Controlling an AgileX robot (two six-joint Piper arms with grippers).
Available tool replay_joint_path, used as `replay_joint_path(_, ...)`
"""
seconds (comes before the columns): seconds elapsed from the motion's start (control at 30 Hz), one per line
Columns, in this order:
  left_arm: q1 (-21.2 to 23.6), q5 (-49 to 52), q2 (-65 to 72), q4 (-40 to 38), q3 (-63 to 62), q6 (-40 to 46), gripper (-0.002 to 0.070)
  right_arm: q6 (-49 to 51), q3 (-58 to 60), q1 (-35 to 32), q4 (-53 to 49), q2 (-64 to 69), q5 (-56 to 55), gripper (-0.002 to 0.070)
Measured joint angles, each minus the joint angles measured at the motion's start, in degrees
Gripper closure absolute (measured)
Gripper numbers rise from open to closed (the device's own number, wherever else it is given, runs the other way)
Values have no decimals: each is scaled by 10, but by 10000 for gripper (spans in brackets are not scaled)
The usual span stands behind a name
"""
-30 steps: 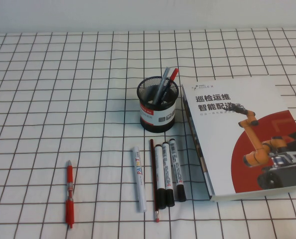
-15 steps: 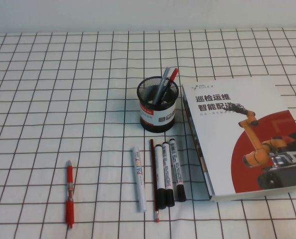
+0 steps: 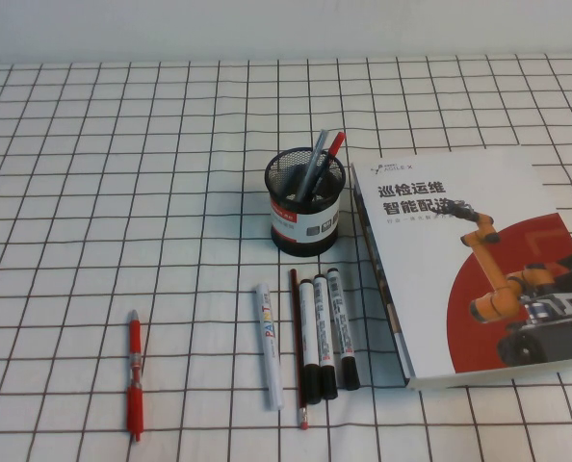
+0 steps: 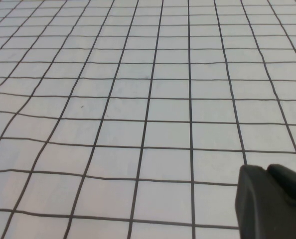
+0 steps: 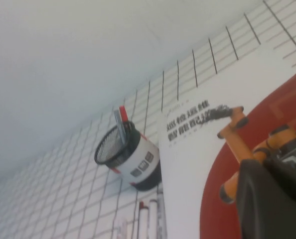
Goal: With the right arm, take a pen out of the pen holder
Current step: 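Take a marker out of the pen holder and lay it on the table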
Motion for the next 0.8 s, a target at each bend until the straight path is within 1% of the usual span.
replay_joint_path(0.13, 0, 0, 0, 0, 0, 0, 678, -14, -71, 0, -42, 108, 62, 692)
replay_joint_path(0.3, 0, 0, 0, 0, 0, 0, 678, -81, -154, 0, -57, 244, 114, 692)
replay_joint_path(0.5, 0, 0, 0, 0, 0, 0, 678, -146, -230, 3, -53, 386, 127, 692)
replay_joint_path(0.57, 0, 0, 0, 0, 0, 0, 678, -154, -253, 19, -53, 429, 112, 692)
replay_joint_path(0.67, 0, 0, 0, 0, 0, 0, 678, -158, -290, 70, -53, 491, 72, 692)
replay_joint_path(0.8, 0, 0, 0, 0, 0, 0, 678, -162, -341, 170, -51, 581, -15, 692)
